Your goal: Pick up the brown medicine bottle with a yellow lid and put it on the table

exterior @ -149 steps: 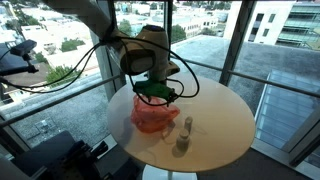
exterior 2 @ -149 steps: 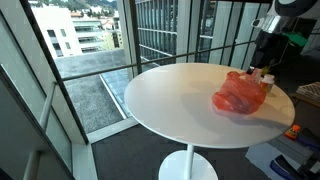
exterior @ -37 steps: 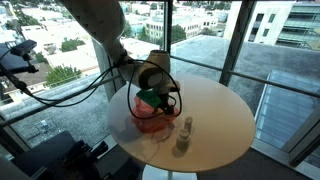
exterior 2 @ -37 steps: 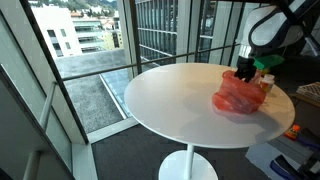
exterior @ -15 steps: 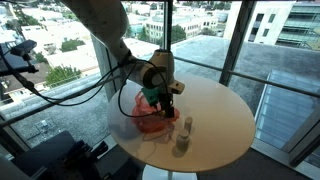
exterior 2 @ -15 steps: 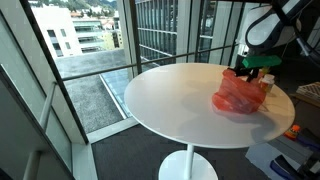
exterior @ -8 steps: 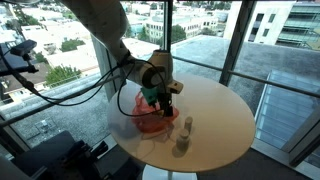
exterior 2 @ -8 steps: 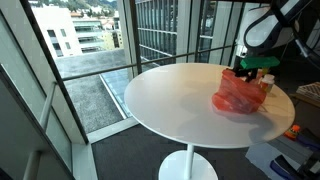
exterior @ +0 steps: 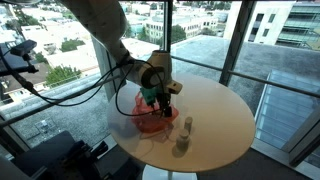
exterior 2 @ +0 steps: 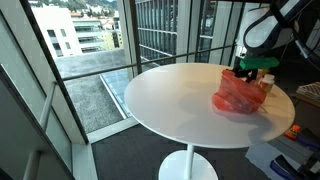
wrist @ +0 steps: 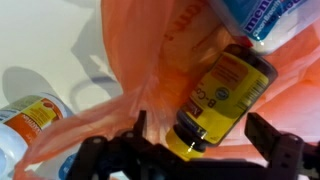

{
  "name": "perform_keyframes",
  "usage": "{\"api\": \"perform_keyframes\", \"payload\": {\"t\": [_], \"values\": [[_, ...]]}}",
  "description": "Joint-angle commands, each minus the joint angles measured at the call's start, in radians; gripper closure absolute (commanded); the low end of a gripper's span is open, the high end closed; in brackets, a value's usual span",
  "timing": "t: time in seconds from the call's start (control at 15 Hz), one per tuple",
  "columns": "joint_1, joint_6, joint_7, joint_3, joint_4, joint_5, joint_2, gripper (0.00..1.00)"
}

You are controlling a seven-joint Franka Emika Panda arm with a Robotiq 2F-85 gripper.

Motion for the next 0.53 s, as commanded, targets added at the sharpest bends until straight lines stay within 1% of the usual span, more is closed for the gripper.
{"api": "perform_keyframes", "payload": {"t": [0.0, 0.27, 0.47], "values": [[0.034, -0.029, 0.062, -0.018, 0.002, 0.008, -0.002, 0.00], [0.041, -0.048, 0.089, -0.011, 0.001, 0.017, -0.009, 0.00], [0.033, -0.083, 0.086, 0.002, 0.004, 0.035, -0.013, 0.00]]}}
